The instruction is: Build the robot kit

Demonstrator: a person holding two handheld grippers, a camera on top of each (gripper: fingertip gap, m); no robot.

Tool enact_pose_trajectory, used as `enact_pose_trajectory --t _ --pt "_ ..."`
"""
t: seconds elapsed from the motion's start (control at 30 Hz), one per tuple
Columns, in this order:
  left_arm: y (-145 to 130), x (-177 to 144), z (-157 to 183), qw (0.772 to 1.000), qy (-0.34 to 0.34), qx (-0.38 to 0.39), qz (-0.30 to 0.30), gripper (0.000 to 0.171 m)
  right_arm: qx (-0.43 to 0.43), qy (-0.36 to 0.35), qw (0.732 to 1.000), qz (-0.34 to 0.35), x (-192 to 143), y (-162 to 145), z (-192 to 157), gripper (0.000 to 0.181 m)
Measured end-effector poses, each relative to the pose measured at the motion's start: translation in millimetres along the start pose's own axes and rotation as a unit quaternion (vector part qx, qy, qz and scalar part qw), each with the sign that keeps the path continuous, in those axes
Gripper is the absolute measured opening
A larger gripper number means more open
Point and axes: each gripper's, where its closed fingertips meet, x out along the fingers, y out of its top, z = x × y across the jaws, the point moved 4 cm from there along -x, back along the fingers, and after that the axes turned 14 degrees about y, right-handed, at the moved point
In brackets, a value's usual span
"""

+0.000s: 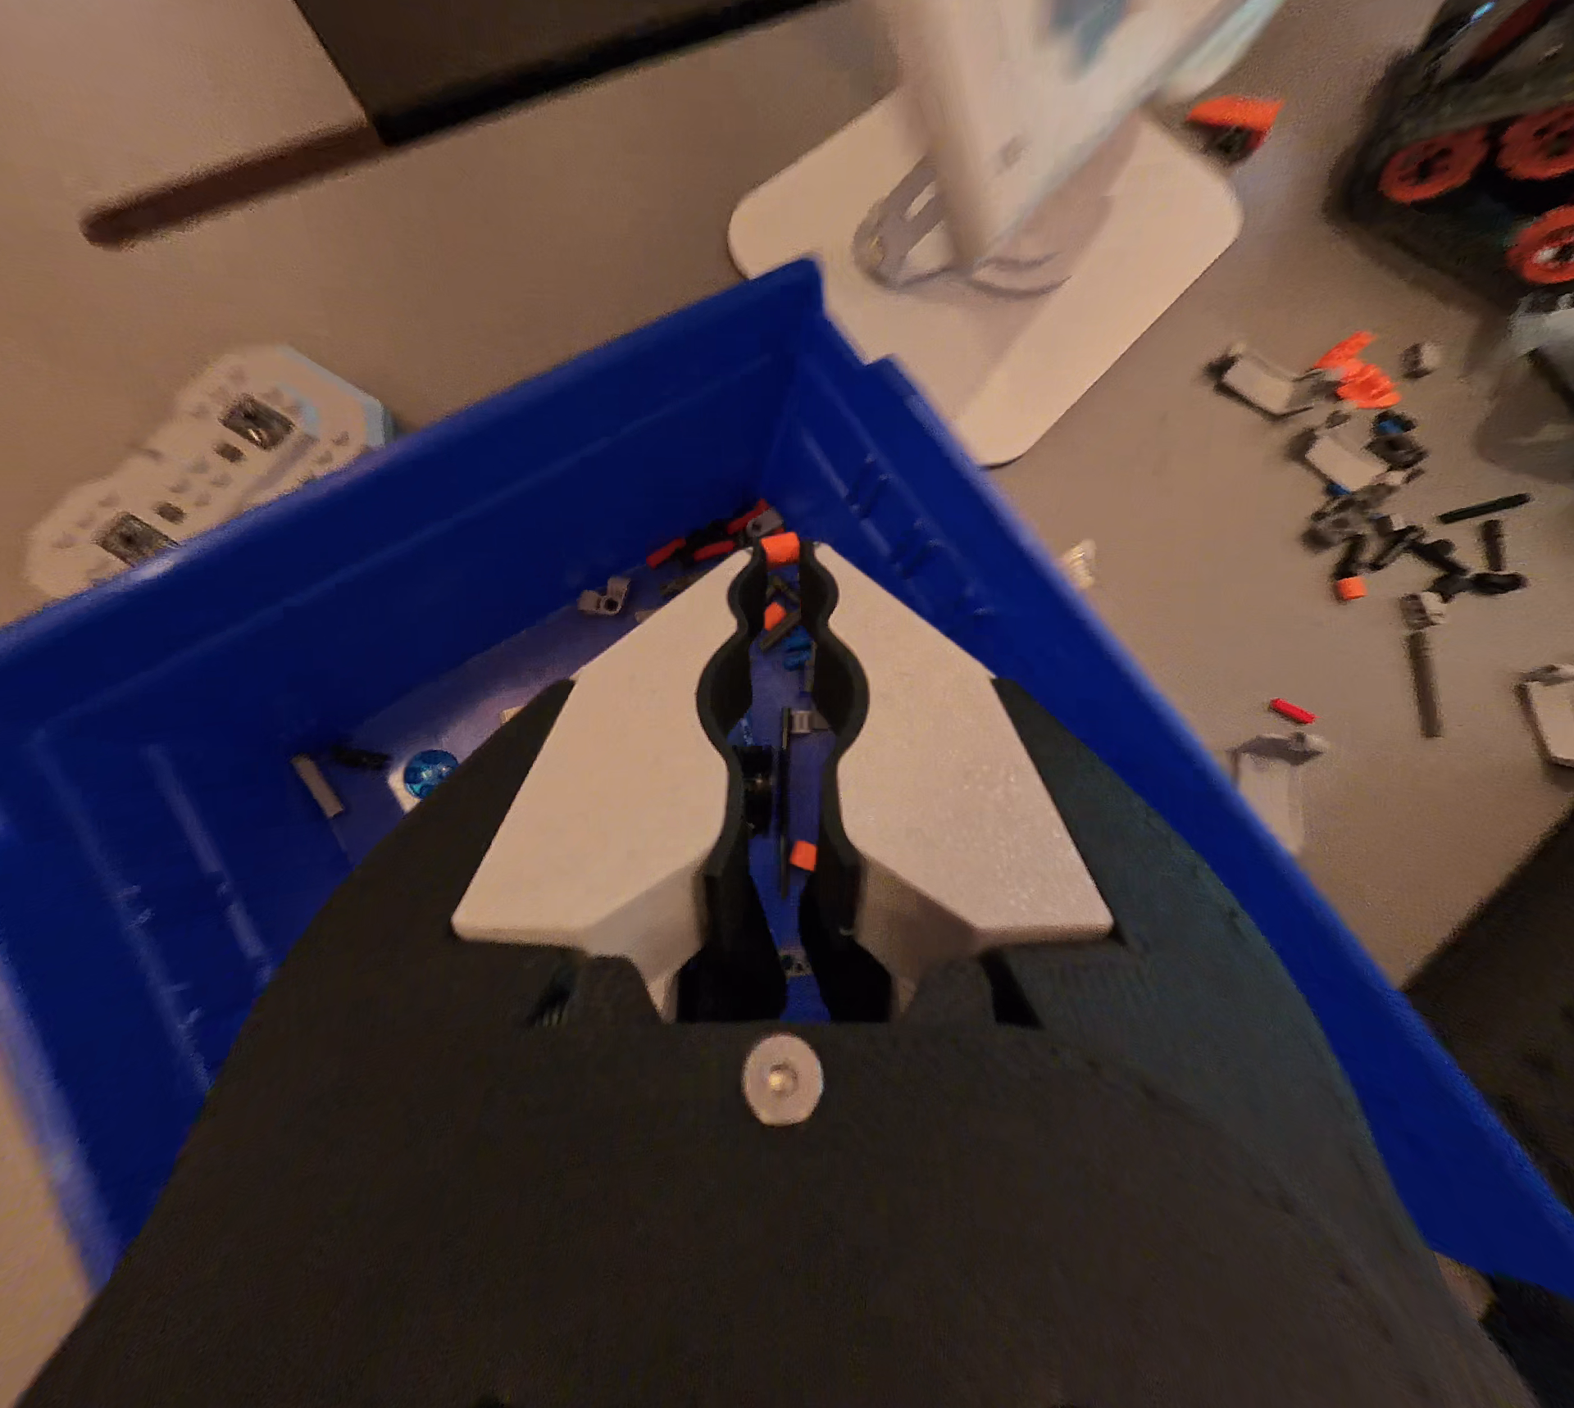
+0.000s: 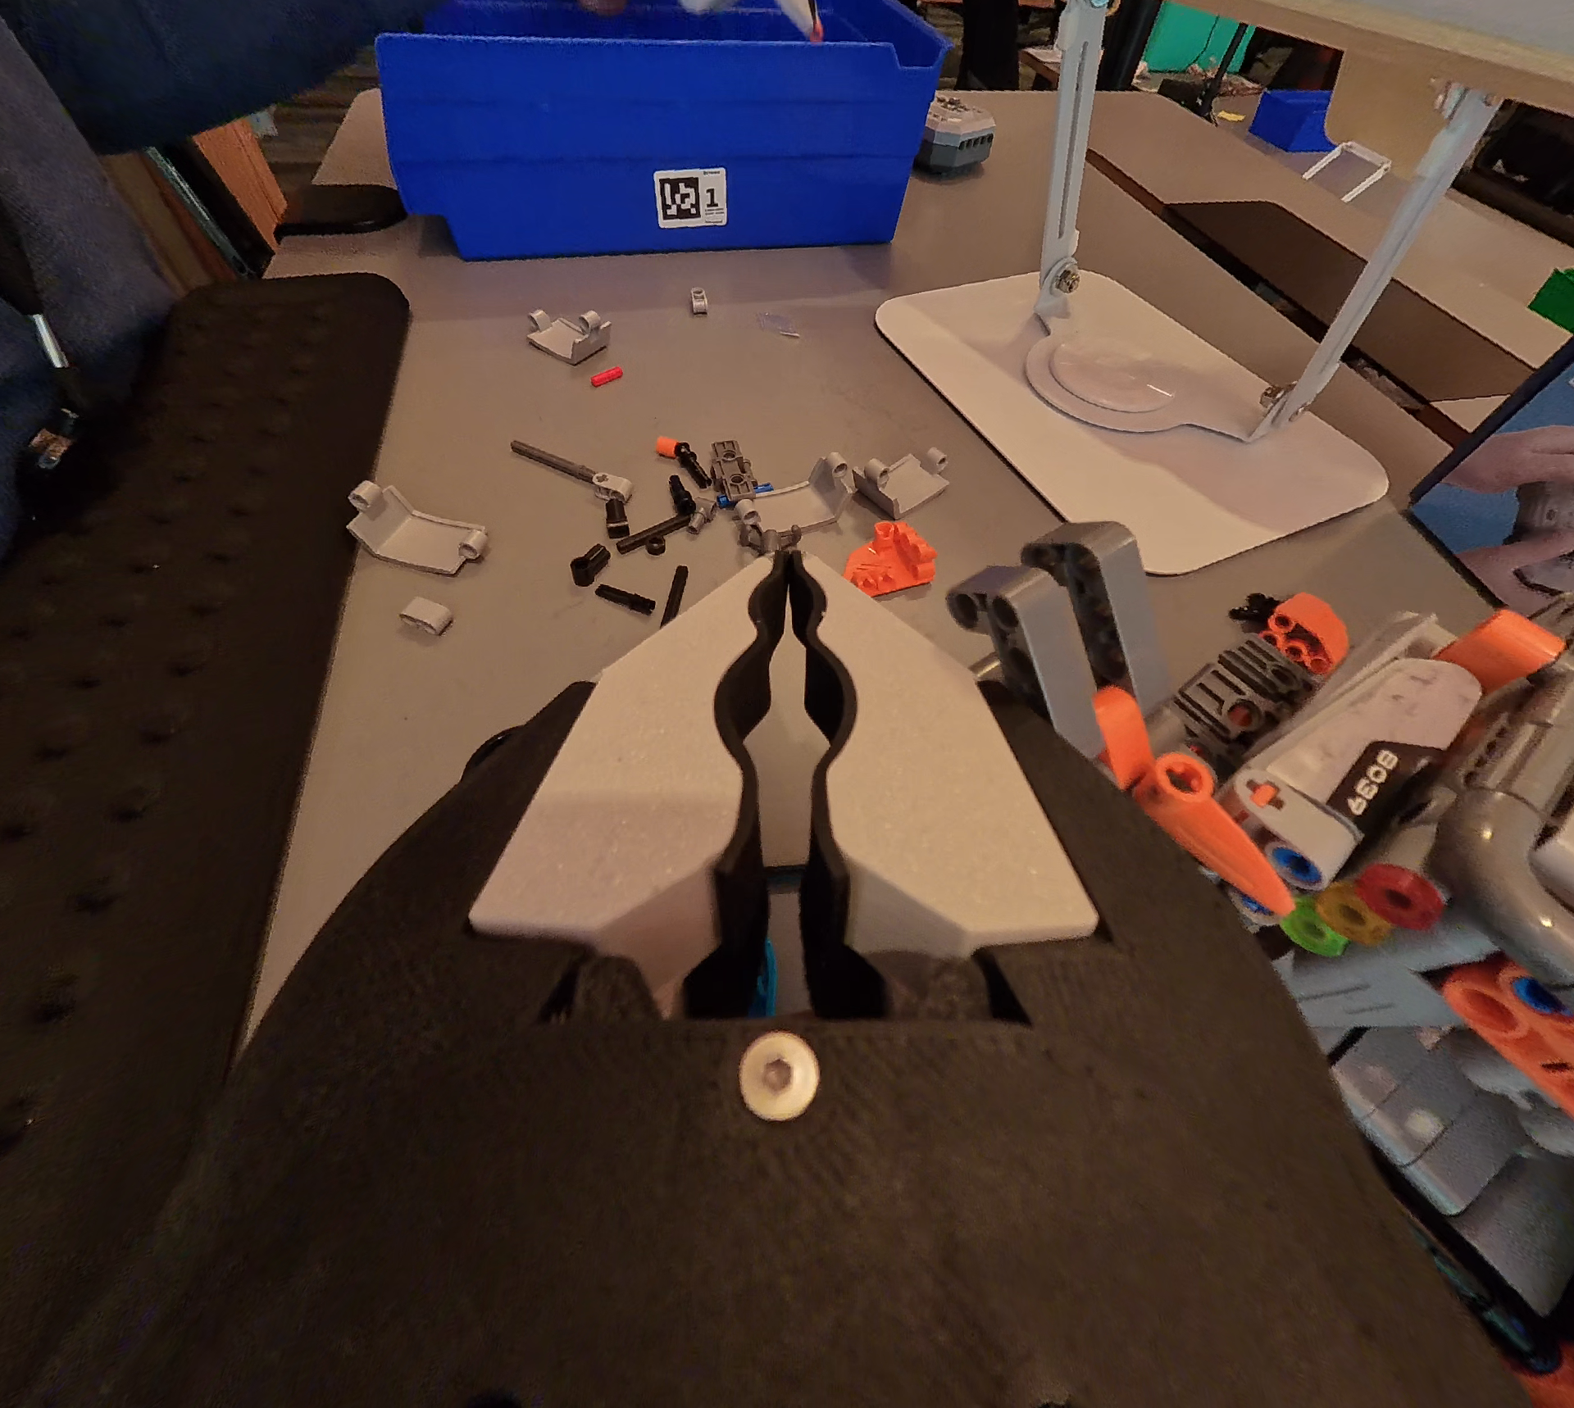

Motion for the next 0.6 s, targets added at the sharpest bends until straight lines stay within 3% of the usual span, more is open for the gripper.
enact_pose_trajectory --t 0.13,0.27,0.43,0.6 --pt "36 -52 47 0.996 -0.037 0.051 0.071 0.005 -0.008 -0.001 1.000 -0.004 1 2 -1 0.000" --pt "52 -62 135 0.983 -0.092 0.135 0.081 0.005 -0.016 -0.009 1.000 -0.004 0 5 -2 0.000" --pt "29 -22 236 0.963 -0.183 0.197 0.029 0.005 -0.026 -0.018 0.999 -0.006 -3 7 -5 0.000" --pt "-10 24 291 0.947 -0.221 0.230 -0.031 0.004 -0.032 -0.022 0.999 -0.011 -5 7 -7 0.000"
